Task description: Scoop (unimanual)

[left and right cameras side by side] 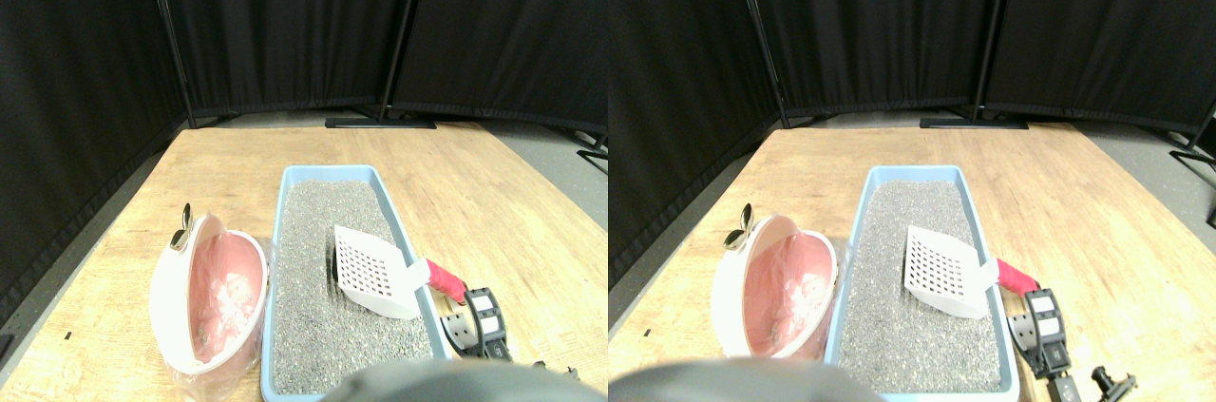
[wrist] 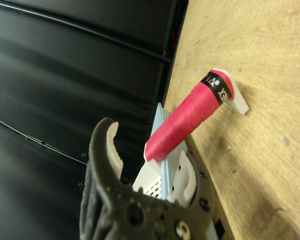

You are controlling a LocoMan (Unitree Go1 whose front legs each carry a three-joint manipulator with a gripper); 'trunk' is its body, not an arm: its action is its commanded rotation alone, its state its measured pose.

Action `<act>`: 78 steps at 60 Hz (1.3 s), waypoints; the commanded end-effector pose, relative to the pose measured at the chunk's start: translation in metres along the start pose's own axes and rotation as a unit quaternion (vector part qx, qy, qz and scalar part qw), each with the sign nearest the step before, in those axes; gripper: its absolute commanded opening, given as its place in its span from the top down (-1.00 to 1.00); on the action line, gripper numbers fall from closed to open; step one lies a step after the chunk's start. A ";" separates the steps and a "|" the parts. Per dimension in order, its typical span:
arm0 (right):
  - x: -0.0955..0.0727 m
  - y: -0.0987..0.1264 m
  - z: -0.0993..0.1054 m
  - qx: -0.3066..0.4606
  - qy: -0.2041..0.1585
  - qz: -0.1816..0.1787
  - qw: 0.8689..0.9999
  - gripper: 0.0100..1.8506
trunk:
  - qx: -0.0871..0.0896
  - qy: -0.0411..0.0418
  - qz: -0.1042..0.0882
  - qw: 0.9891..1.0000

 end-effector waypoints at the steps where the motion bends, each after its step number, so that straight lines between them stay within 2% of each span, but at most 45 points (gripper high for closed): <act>1: 0.004 -0.001 0.008 0.030 -0.021 -0.003 0.999 0.12 | -0.007 -0.006 0.000 1.000; 11: 0.014 -0.005 0.008 0.082 -0.008 0.002 0.997 -0.09 | -0.010 -0.003 -0.001 1.000; 16: 0.018 -0.005 0.007 0.087 -0.003 0.003 0.996 -0.12 | -0.012 -0.002 0.001 1.000; 32: 0.033 -0.006 0.001 0.091 0.009 0.006 0.996 -0.04 | -0.012 0.001 0.000 1.000; 44: 0.048 -0.009 -0.007 0.098 0.029 -0.023 0.994 -0.05 | -0.014 0.003 -0.002 1.000; 59: 0.064 -0.013 -0.021 0.106 0.045 -0.025 0.993 -0.03 | -0.015 0.007 -0.001 1.000; 78: 0.082 -0.016 -0.028 0.110 0.061 -0.038 0.991 -0.01 | -0.015 0.012 0.000 1.000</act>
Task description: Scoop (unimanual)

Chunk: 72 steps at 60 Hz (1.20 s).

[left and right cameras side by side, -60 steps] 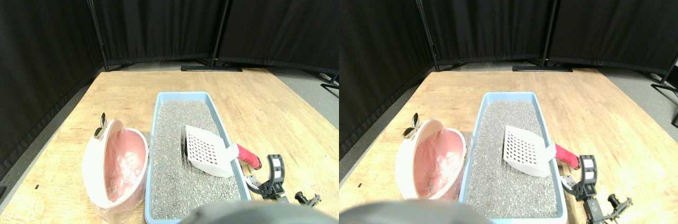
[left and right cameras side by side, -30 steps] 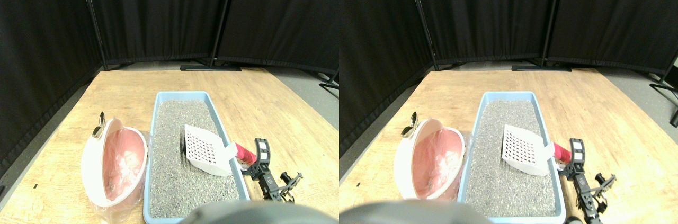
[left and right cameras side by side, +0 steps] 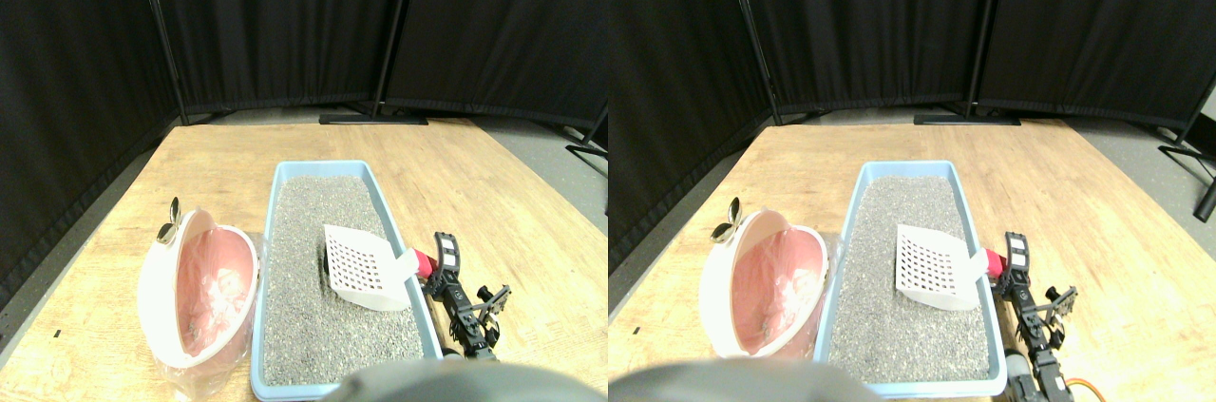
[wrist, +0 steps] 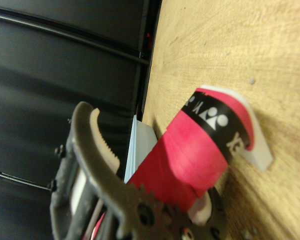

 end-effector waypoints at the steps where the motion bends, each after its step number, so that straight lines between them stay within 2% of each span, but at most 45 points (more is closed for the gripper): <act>1: 0.010 0.005 0.007 -0.001 -0.025 0.006 1.000 0.00 | -0.012 0.009 0.009 1.000; 8: 0.012 0.006 0.007 -0.002 -0.021 0.000 1.000 0.03 | -0.012 0.010 0.008 1.000; 13: 0.012 0.006 0.007 -0.005 -0.015 -0.001 1.000 0.20 | -0.012 0.010 0.008 1.000; 15: 0.012 0.007 0.007 -0.009 -0.015 -0.003 1.000 0.39 | -0.012 0.010 0.008 1.000; 17: 0.012 0.007 0.007 -0.011 -0.017 0.001 1.000 0.47 | -0.011 0.011 0.007 1.000; 18: 0.012 0.007 0.007 -0.014 -0.021 0.003 1.000 0.83 | -0.011 0.011 0.007 1.000; 19: 0.012 0.007 0.007 -0.014 -0.021 0.003 1.000 0.83 | -0.011 0.011 0.007 1.000; 21: 0.012 0.007 0.006 -0.013 -0.023 0.012 1.000 0.95 | -0.011 0.011 0.008 1.000; 30: 0.007 0.008 0.010 -0.023 -0.020 0.021 0.999 0.95 | -0.012 0.008 0.011 1.000; 40: 0.001 0.007 0.014 -0.032 -0.032 0.025 0.999 0.95 | -0.014 0.005 0.013 1.000; 51: -0.004 0.009 0.023 -0.038 -0.064 0.049 0.996 0.95 | -0.017 0.003 0.018 1.000; 56: -0.008 0.012 0.034 -0.047 -0.087 0.059 0.993 0.95 | -0.019 0.003 0.020 1.000; 57: -0.008 0.014 0.042 -0.056 -0.107 0.070 0.990 0.95 | -0.019 0.003 0.020 1.000; 63: -0.010 0.017 0.052 -0.070 -0.119 0.074 0.988 0.95 | -0.021 0.002 0.022 1.000; 66: -0.010 0.018 0.068 -0.082 -0.137 0.080 0.984 0.95 | -0.023 0.001 0.023 0.999; 72: -0.007 0.019 0.083 -0.107 -0.153 0.079 0.979 0.95 | -0.027 -0.001 0.027 0.999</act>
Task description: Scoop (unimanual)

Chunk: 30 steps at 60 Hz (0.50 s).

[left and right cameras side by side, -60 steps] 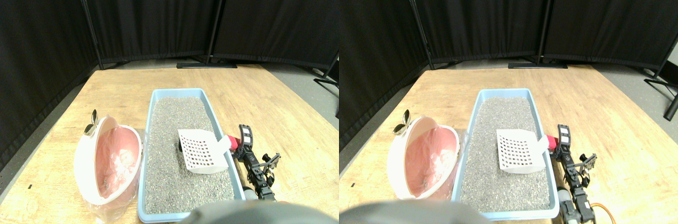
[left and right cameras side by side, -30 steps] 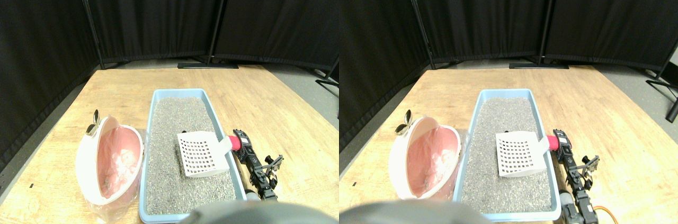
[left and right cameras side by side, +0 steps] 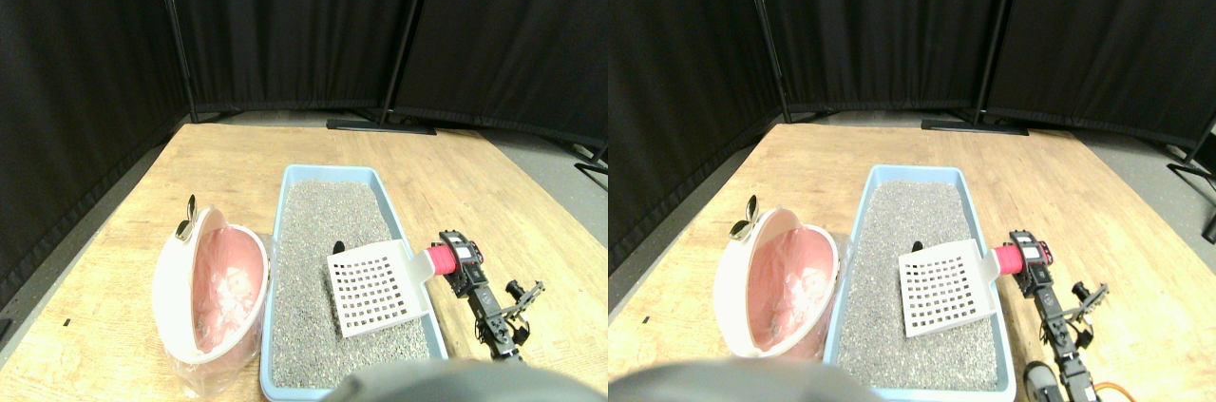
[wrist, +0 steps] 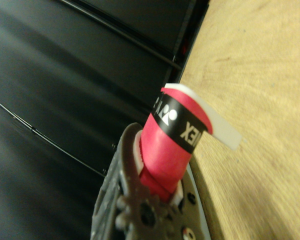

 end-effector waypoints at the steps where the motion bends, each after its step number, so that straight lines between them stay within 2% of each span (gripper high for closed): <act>1: 0.009 0.002 0.036 -0.020 -0.062 0.013 0.998 0.95 | -0.014 0.003 0.010 1.000; 7: 0.017 0.000 0.045 -0.050 -0.079 0.037 0.995 0.95 | -0.017 0.001 0.015 1.000; 30: 0.049 -0.009 0.068 -0.140 -0.090 0.040 0.985 0.95 | -0.031 -0.003 0.034 0.999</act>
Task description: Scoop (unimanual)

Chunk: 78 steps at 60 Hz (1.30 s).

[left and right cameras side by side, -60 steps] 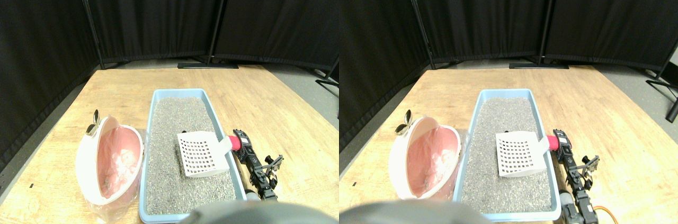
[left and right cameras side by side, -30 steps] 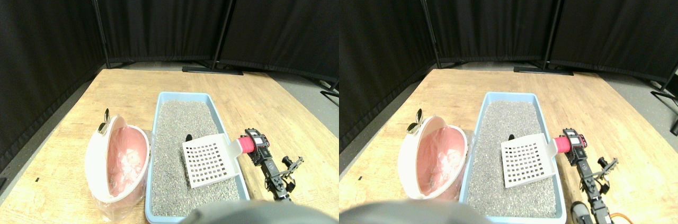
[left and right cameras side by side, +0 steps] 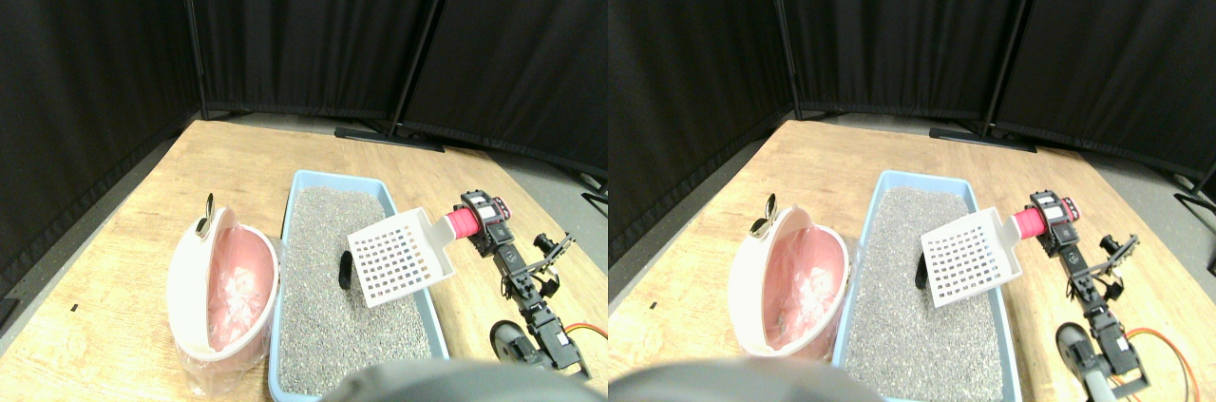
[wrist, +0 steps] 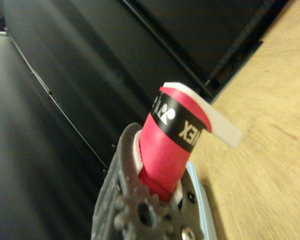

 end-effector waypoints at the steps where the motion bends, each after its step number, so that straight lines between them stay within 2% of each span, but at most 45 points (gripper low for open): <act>1: 0.008 -0.005 0.009 -0.010 -0.034 -0.003 0.999 0.95 | -0.007 0.003 0.012 1.000; 20: 0.026 -0.007 0.013 -0.064 -0.026 0.015 0.998 0.95 | -0.013 0.002 0.023 1.000; 24: 0.031 -0.006 0.013 -0.079 -0.035 0.025 0.996 0.95 | -0.015 0.002 0.026 1.000; 28: 0.036 -0.004 0.012 -0.123 -0.041 0.034 0.991 0.95 | -0.016 0.002 0.027 1.000; 34: 0.042 -0.001 0.012 -0.162 -0.024 0.036 0.986 0.95 | -0.016 0.003 0.028 0.999; 50: 0.058 0.009 0.009 -0.219 -0.020 0.066 0.973 0.95 | -0.016 0.007 0.029 0.999; 55: 0.060 0.011 0.008 -0.234 -0.014 0.075 0.969 0.95 | -0.016 0.008 0.029 0.999; 58: 0.062 0.013 0.007 -0.240 -0.028 0.094 0.966 0.95 | -0.016 0.008 0.029 0.999; 68: 0.060 0.022 0.007 -0.275 -0.035 0.112 0.954 0.95 | -0.016 0.011 0.028 0.999; 78: 0.060 0.033 0.005 -0.282 -0.032 0.129 0.950 0.95 | -0.016 0.016 0.029 0.999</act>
